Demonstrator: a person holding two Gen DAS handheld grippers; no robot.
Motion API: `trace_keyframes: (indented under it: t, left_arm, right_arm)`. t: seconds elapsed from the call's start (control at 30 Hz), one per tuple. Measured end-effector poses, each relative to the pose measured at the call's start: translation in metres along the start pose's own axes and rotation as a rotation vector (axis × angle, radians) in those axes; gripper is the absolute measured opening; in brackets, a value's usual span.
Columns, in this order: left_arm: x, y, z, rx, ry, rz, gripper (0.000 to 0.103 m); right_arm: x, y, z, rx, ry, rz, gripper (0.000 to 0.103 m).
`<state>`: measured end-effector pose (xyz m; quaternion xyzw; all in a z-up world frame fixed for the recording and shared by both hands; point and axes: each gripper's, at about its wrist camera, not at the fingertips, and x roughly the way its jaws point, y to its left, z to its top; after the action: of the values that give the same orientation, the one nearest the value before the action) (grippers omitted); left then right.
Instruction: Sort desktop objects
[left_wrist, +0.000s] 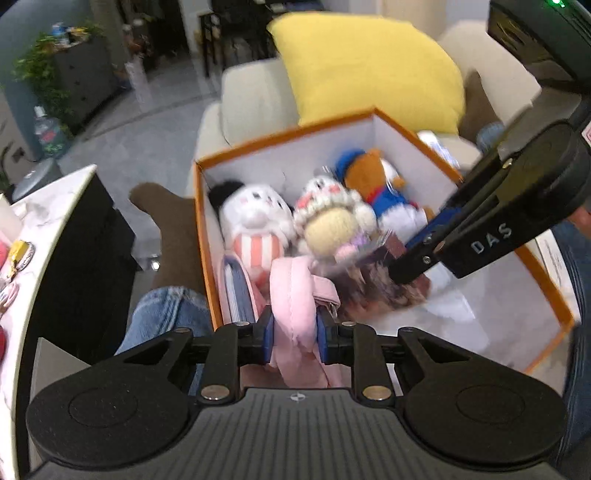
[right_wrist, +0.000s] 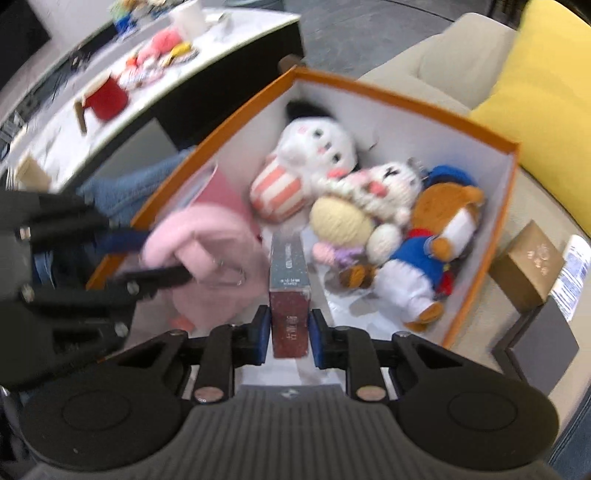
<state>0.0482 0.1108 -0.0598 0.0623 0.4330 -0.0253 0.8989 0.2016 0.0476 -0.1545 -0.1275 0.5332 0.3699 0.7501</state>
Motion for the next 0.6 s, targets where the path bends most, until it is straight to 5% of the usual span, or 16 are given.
trace_keyframes:
  t: [0.27,0.6]
  left_arm:
    - [-0.001,-0.011,0.005,-0.051,-0.166,0.096,0.024]
    - [0.015,-0.011,-0.006,-0.067,-0.114,0.102,0.026]
  right_arm:
    - [-0.002,-0.01,0.014,0.112,0.008,-0.009,0.023]
    - [0.0,-0.002,0.028,0.195,-0.068,-0.041,0.023]
